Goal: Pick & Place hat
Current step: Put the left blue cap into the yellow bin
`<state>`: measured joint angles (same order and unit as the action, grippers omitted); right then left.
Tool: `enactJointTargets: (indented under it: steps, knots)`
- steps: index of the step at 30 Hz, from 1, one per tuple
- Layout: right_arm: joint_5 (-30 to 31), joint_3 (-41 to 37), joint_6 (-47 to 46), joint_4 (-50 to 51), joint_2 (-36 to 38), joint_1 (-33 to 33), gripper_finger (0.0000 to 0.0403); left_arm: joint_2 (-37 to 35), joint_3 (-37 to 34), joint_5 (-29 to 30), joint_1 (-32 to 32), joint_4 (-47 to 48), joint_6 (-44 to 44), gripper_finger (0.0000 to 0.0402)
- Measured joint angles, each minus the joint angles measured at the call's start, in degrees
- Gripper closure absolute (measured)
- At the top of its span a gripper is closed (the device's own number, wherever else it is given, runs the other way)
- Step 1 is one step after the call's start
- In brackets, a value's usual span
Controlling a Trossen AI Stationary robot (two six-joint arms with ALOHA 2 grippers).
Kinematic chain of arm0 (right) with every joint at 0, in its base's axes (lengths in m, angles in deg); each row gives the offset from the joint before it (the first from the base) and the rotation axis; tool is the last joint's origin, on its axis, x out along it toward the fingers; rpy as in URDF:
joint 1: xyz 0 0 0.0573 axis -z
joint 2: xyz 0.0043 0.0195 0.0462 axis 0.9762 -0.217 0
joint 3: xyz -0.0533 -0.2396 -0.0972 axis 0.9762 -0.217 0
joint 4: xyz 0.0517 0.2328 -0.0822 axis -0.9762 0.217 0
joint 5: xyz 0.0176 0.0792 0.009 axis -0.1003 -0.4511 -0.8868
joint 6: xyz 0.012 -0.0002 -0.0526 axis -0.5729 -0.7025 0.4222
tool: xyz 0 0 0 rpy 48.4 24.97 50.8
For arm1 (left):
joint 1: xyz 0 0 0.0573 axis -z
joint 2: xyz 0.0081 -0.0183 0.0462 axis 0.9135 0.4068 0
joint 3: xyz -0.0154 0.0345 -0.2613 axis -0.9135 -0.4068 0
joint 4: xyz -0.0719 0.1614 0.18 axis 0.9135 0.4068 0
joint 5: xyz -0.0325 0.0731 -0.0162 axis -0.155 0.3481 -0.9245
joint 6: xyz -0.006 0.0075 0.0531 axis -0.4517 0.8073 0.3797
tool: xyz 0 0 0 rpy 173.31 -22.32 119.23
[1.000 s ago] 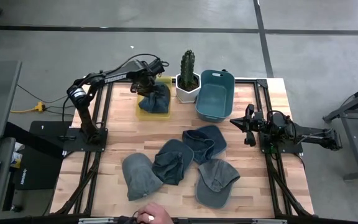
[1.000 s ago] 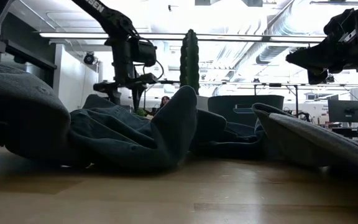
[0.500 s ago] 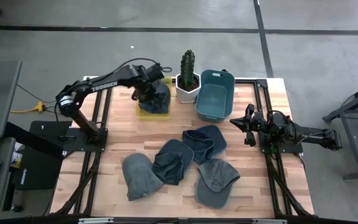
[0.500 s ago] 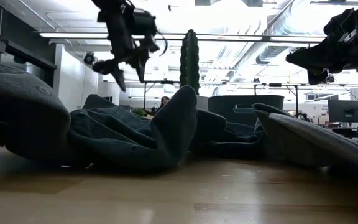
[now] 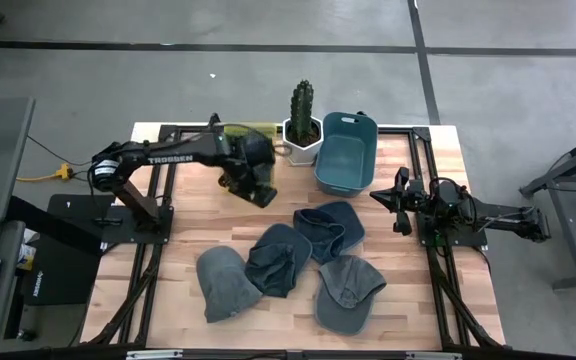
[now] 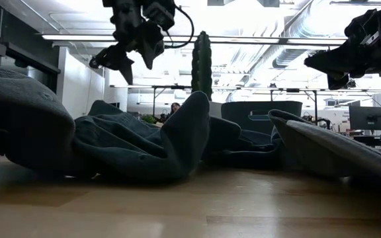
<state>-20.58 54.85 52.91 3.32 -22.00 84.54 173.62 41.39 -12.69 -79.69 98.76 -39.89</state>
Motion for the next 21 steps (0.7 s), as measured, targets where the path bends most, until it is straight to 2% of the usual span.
enactJointTargets:
  steps: [3, 10, 17, 21]
  knots:
    - [0.0, 0.0, 0.0, 0.0, 0.0, 0.0, 0.0402, -3.1, -5.1, 0.4, 2.4, -4.1, 0.2, 0.0162]
    - [0.0, 0.0, 0.0, 0.0, 0.0, 0.0, 0.0402, -10.4, -20.8, -0.1, 10.8, -26.5, -2.8, 0.0147]
    - [0.0, 0.0, 0.0, 0.0, 0.0, 0.0, 0.0402, -15.9, -33.0, 3.1, 17.7, -34.6, -2.3, 0.0147]
    - [0.0, 0.0, 0.0, 0.0, 0.0, 0.0, 0.0402, -16.9, -38.5, 5.1, 21.1, -43.0, -2.2, 0.0147]
